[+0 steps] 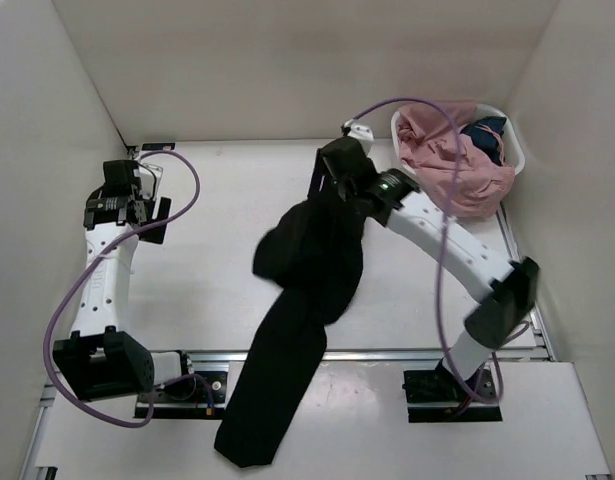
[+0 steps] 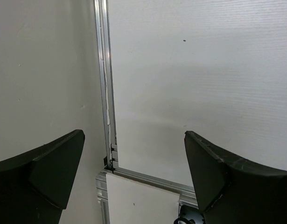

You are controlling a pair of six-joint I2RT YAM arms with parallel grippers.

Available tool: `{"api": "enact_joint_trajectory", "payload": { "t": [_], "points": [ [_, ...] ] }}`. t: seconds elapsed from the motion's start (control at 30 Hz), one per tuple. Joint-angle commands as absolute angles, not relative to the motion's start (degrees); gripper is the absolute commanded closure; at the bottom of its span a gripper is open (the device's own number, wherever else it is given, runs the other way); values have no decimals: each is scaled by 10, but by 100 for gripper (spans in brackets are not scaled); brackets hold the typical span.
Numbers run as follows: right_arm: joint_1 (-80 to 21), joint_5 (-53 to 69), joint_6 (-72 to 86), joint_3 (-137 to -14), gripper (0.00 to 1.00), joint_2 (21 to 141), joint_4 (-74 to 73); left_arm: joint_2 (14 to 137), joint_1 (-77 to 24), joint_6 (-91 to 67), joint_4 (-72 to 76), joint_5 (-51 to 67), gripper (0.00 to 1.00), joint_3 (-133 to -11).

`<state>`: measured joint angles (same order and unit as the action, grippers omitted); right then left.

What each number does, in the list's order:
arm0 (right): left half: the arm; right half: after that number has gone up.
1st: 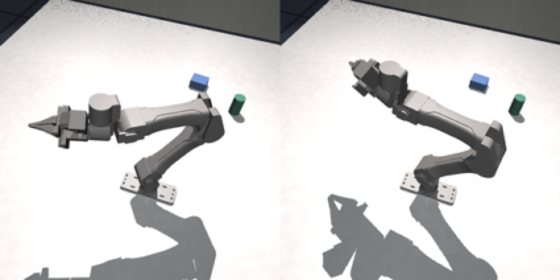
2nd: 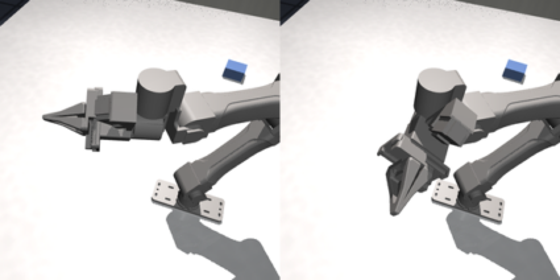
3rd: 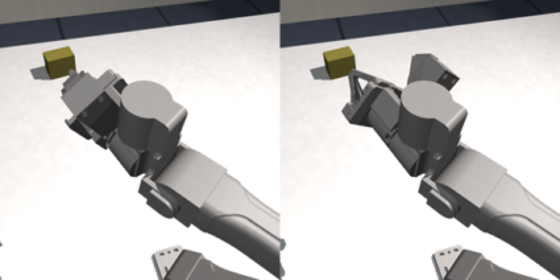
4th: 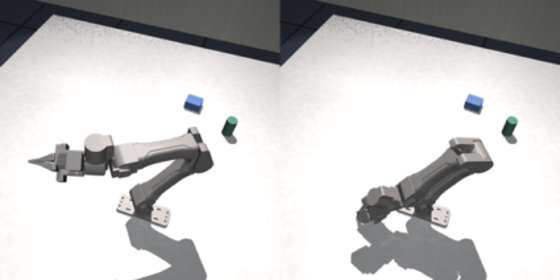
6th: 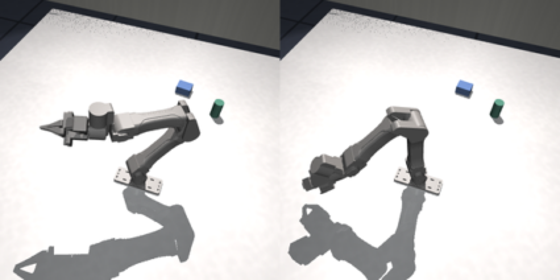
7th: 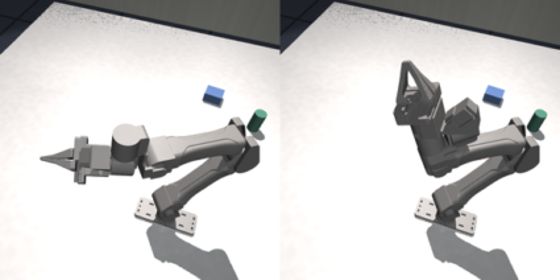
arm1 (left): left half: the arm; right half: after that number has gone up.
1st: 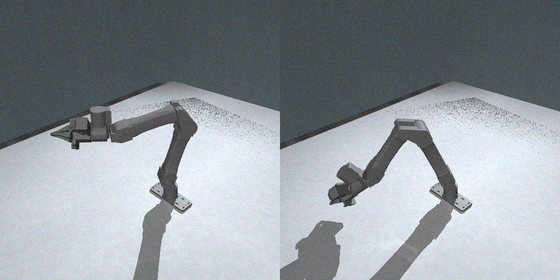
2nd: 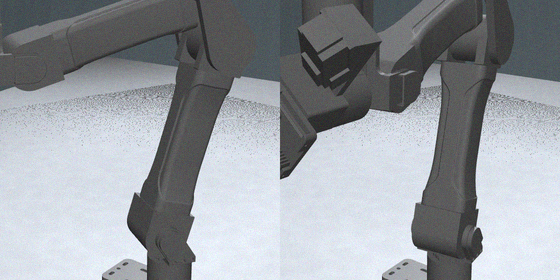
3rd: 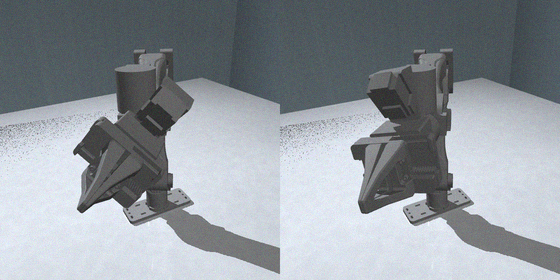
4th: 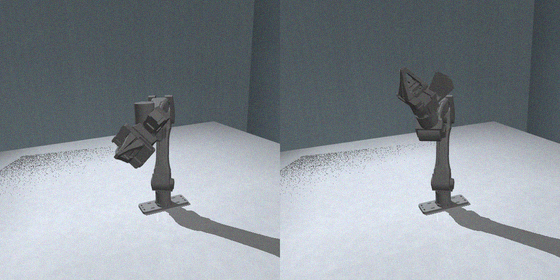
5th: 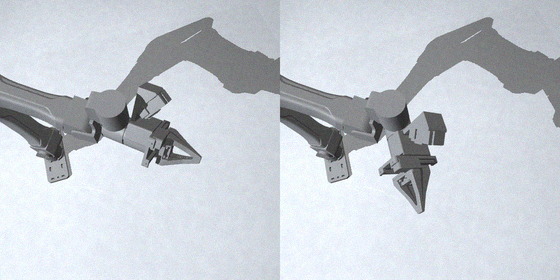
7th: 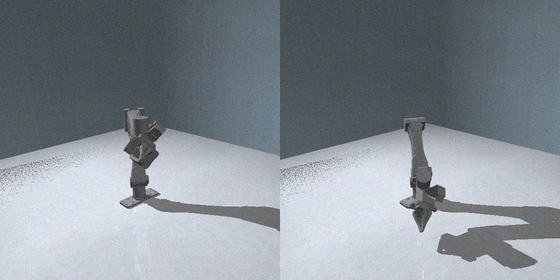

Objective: Fold and stack the trousers
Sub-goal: Grab the trousers from the pile

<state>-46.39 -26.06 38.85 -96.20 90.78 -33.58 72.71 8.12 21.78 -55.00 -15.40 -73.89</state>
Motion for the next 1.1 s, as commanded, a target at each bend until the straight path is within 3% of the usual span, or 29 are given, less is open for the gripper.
{"api": "enact_joint_trajectory", "payload": {
  "t": [0.0, 0.07, 0.13, 0.23, 0.27, 0.37, 0.53, 0.63, 0.9, 1.07],
  "points": [
    [-416, -246, 387, -1036, 21, 994, -400, 739, 75, 237, -556, -158, 0, -751],
    [-396, -196, 359, -1147, 6, 1069, -556, 747, 60, 244, -573, -131, 0, -773],
    [-396, -225, 331, -1209, 1, 1112, -612, 747, 34, 265, -607, -52, 0, -804],
    [-396, -261, 345, -1060, 1, 999, -525, 730, -67, 294, -648, 37, 0, -811],
    [-380, -254, 358, -939, 1, 934, -460, 725, -100, 301, -661, 53, 0, -811],
    [-332, -213, 408, -775, 1, 855, -418, 736, -205, 321, -707, 90, 0, -750],
    [-314, -192, 431, -652, 2, 798, -393, 772, -362, 321, -701, 48, 0, -626],
    [-301, -192, 457, -603, 2, 786, -373, 808, -417, 314, -660, 42, 0, -578],
    [-264, -168, 483, -569, 2, 837, -300, 907, -491, 273, -573, 216, 0, -561],
    [-253, -156, 483, -618, 1, 925, -294, 957, -525, 273, -538, 186, 0, -541]
  ]
}}
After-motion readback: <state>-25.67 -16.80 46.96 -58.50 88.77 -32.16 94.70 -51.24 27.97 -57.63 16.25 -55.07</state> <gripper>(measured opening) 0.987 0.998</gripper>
